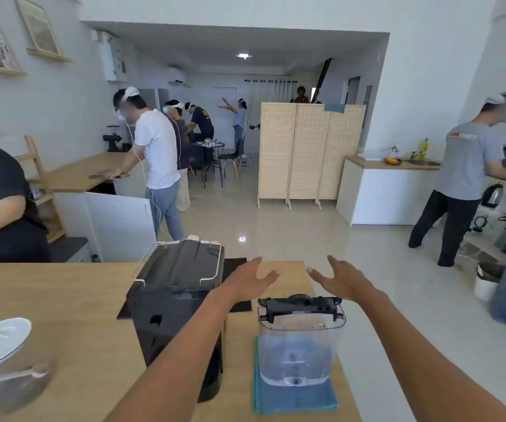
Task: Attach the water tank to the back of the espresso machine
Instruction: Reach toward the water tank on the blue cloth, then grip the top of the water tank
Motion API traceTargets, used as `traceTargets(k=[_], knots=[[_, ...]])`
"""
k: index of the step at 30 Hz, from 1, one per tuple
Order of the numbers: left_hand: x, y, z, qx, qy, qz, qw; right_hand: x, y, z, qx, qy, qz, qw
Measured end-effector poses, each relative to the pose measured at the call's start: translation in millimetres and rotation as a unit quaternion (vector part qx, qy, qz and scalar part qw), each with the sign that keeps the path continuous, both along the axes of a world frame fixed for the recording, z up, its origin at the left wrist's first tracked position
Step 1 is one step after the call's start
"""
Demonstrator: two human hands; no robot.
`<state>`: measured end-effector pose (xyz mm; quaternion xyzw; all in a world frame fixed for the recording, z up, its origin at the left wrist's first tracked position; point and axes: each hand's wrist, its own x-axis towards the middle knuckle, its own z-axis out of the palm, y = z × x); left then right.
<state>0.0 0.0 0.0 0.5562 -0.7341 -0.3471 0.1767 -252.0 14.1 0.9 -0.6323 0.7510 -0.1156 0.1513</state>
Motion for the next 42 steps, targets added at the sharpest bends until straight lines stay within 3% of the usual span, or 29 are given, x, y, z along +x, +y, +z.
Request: traceTargets(k=[5,9,14,20,26,34,42], knots=[[-16,15,-45,0.062,0.038,0.064,0.995,-17,19,-36,0.051,-0.054,-0.013,0.997],[-23,20,-62,0.121,0.066,0.134,0.981,-19,23,-49,0.063,-0.148,-0.019,0.987],[-30,23,-71,0.165,0.125,0.145,0.967,-22,25,-56,0.059,-0.201,-0.030,0.977],[-28,25,-84,0.138,0.195,0.160,0.958,-20,31,-63,-0.006,-0.271,-0.020,0.962],[-28,30,-82,0.041,0.288,0.162,0.943,-14,41,-63,-0.074,-0.321,-0.001,0.944],[-28,26,-85,-0.120,0.279,0.151,0.941,-7,46,-62,-0.076,-0.342,-0.015,0.937],[-35,39,-85,-0.142,0.252,0.185,0.939,-2,45,-62,-0.102,-0.377,-0.049,0.919]])
